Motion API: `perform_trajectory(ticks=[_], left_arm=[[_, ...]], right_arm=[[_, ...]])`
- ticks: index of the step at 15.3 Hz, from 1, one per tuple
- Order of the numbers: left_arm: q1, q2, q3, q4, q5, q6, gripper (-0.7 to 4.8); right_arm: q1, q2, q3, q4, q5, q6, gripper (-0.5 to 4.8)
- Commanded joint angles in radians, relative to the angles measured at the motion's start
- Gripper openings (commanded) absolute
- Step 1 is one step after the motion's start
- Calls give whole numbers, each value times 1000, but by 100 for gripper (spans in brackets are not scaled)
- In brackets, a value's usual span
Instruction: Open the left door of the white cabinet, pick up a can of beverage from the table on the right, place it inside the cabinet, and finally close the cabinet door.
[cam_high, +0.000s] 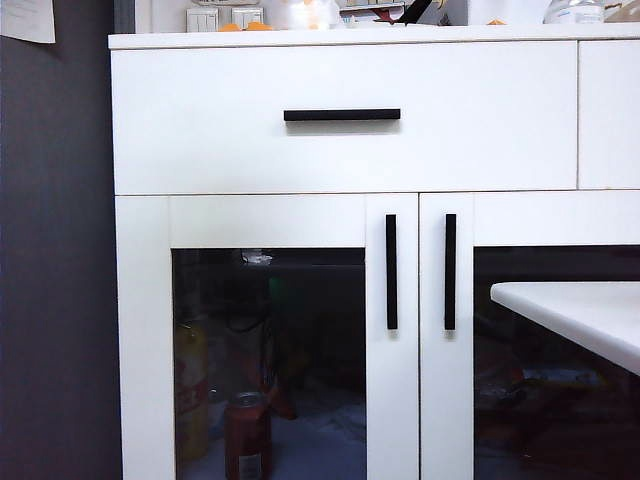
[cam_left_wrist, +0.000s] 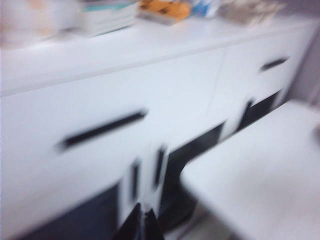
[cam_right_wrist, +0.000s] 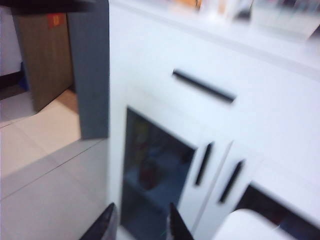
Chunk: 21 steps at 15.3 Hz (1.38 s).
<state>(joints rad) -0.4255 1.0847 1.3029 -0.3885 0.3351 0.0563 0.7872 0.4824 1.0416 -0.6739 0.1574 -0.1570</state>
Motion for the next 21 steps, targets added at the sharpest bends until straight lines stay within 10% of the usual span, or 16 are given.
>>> perform_trajectory(ticks=[1,9,11,13,21], left_arm=[[1,-379,-71,-314,-150,11,-6],[2,-864,-476,-328,-226,-146,-6],[2,-892,-655,-230,-211,-209,-5],[2,-892,-813,-14,-254,-213,-6],[2,-892,-1204,264,-241,-214,-6]], right_arm=[[2,-162,3,-105,-1,-34,134],[2,-443,-43,-325,2,-5,134],[2,-477,-215,-240,-34,57,120],[2,-473,-455,93,-160,72,-6],[1,-475,-1015,481,-204,220,-6]])
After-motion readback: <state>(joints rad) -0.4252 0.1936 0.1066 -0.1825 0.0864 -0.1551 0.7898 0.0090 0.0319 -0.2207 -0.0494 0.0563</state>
